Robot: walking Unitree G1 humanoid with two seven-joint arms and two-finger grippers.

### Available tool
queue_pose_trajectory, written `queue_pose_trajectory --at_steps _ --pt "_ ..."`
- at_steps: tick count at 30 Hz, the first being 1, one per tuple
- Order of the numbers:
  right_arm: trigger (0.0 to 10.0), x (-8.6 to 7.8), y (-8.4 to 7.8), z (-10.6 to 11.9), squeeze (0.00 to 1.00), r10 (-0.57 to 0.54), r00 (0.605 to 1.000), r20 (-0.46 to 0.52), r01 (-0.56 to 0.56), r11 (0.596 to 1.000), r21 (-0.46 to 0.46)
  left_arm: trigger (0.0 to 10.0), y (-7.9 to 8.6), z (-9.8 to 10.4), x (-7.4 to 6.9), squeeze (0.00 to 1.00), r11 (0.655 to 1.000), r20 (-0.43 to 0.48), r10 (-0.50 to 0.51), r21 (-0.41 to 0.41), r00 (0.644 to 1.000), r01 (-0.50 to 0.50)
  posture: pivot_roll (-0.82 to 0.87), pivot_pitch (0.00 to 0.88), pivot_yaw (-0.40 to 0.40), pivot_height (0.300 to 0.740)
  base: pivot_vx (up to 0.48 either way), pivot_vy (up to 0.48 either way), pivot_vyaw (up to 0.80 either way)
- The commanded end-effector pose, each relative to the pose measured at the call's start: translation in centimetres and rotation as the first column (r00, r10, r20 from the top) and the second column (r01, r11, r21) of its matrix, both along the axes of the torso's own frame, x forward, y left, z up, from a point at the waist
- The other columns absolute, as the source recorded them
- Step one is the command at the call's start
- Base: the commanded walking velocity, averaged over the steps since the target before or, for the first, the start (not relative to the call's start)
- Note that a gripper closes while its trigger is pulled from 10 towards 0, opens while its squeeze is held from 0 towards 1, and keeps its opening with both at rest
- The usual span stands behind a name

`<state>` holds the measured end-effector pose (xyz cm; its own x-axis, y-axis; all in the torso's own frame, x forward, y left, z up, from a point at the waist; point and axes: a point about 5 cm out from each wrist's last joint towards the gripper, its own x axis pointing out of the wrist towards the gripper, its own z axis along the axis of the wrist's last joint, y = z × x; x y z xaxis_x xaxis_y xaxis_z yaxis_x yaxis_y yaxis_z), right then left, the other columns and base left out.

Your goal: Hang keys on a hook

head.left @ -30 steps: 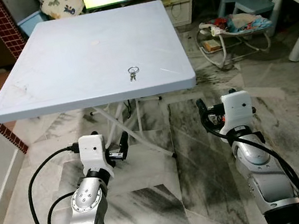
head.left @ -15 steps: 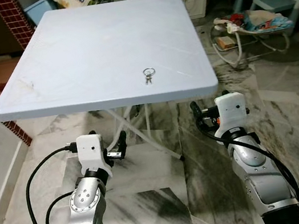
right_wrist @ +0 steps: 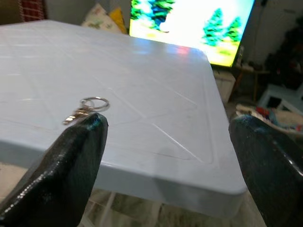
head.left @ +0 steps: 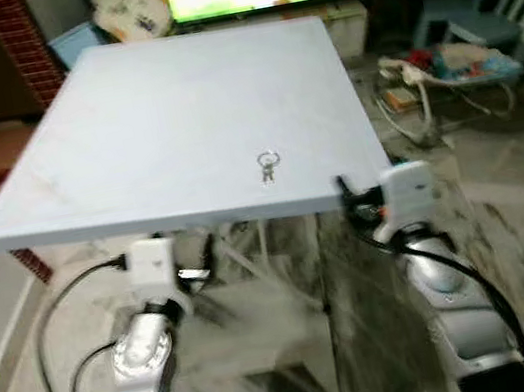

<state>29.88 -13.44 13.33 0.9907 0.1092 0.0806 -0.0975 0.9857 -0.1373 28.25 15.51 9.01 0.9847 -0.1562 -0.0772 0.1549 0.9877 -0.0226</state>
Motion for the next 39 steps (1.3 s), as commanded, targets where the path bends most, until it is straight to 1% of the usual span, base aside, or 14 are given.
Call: queue_pose_trajectory --at_steps 1,6,8,11,14,17,19,20,22,26,31,32,37,39 --pt "10.0 0.0 -0.8 0.0 0.00 -0.023 1.000 -0.005 0.023 1.000 -0.006 10.0 -0.8 0.2 0.0 0.00 1.000 0.002 -0.026 -0.006 1.000 0.026 -0.02 0.101 0.033 0.740 0.352 0.000 0.00" --pt "10.0 0.0 -0.5 0.1 0.00 0.000 1.000 -0.008 0.000 1.000 -0.003 10.0 -0.7 0.3 -0.1 0.00 1.000 0.010 -0.029 0.002 1.000 0.029 -0.01 0.102 0.034 0.740 0.389 0.000 0.00" --pt "10.0 -0.1 -0.2 0.1 0.00 0.013 1.000 -0.004 -0.013 1.000 0.001 10.0 -0.6 0.3 -0.1 0.00 1.000 0.008 -0.029 -0.010 1.000 0.029 -0.01 0.104 0.035 0.740 0.450 0.000 0.00" --pt "10.0 -0.2 0.0 0.1 0.00 0.021 1.000 -0.004 -0.021 1.000 0.003 10.0 -0.5 0.3 -0.1 0.00 1.000 0.008 -0.028 0.002 1.000 0.028 -0.01 0.104 0.037 0.740 0.419 0.000 0.00" --pt "10.0 -0.3 0.0 0.1 0.00 0.024 1.000 -0.008 -0.023 1.000 0.006 10.0 -0.6 0.3 -0.2 0.00 0.999 0.006 -0.041 -0.012 0.999 0.041 -0.01 0.105 0.038 0.740 0.416 0.000 0.00" --pt "10.0 -0.3 0.0 0.1 0.00 0.025 1.000 -0.010 -0.025 1.000 0.007 10.0 -0.6 0.4 -0.2 0.00 1.000 0.015 -0.029 0.002 0.999 0.029 -0.01 0.106 0.039 0.740 0.309 0.000 0.00" --pt "10.0 -0.3 0.1 0.0 0.00 0.035 0.999 -0.017 -0.034 0.999 0.029 10.0 -0.6 0.2 -0.2 0.00 1.000 0.007 -0.024 0.008 1.000 0.024 -0.01 0.108 0.042 0.740 0.000 0.000 0.00" --pt "10.0 -0.3 0.3 0.1 0.00 0.044 0.999 -0.021 -0.043 0.998 0.055 10.0 -0.5 0.2 -0.3 0.00 1.000 0.004 -0.019 0.017 1.000 0.019 -0.01 0.108 0.042 0.740 0.000 0.000 0.00" --pt "10.0 -0.3 0.4 0.2 0.00 0.053 0.998 -0.023 -0.052 0.996 0.067 10.0 -0.3 0.2 -0.3 0.00 1.000 0.004 -0.010 0.021 1.000 0.010 -0.01 0.110 0.043 0.740 0.000 0.000 0.00" --pt "10.0 -0.4 1.9 0.7 0.00 0.131 0.991 -0.031 -0.124 0.977 0.171 10.0 0.3 0.5 -0.5 0.00 0.999 0.022 0.019 0.043 1.000 -0.020 0.00 0.112 0.052 0.740 0.000 0.000 0.00" --pt "10.0 -0.8 3.1 1.1 0.00 0.186 0.982 -0.018 -0.179 0.966 0.188 10.0 0.8 0.8 -0.8 0.00 0.997 0.037 0.034 0.062 0.999 -0.037 0.01 0.114 0.060 0.740 0.000 0.000 0.00" --pt "10.0 -0.8 3.4 1.1 0.00 0.195 0.981 -0.024 -0.186 0.963 0.196 10.0 0.9 0.8 -0.9 0.00 0.996 0.039 0.030 0.078 0.999 -0.033 0.01 0.114 0.062 0.740 0.000 0.000 0.00" --pt "10.0 -0.7 3.5 1.3 0.00 0.189 0.982 -0.027 -0.179 0.960 0.214 10.0 1.2 0.7 -1.4 0.00 0.996 0.030 0.014 0.087 0.999 -0.017 0.01 0.112 0.067 0.740 0.000 0.000 0.00" --pt "10.0 -0.4 3.4 1.3 0.00 0.170 0.984 -0.047 -0.152 0.951 0.270 10.0 2.0 0.4 -1.8 0.00 0.993 0.013 0.010 0.115 1.000 -0.012 0.02 0.109 0.070 0.740 0.000 0.000 0.00"
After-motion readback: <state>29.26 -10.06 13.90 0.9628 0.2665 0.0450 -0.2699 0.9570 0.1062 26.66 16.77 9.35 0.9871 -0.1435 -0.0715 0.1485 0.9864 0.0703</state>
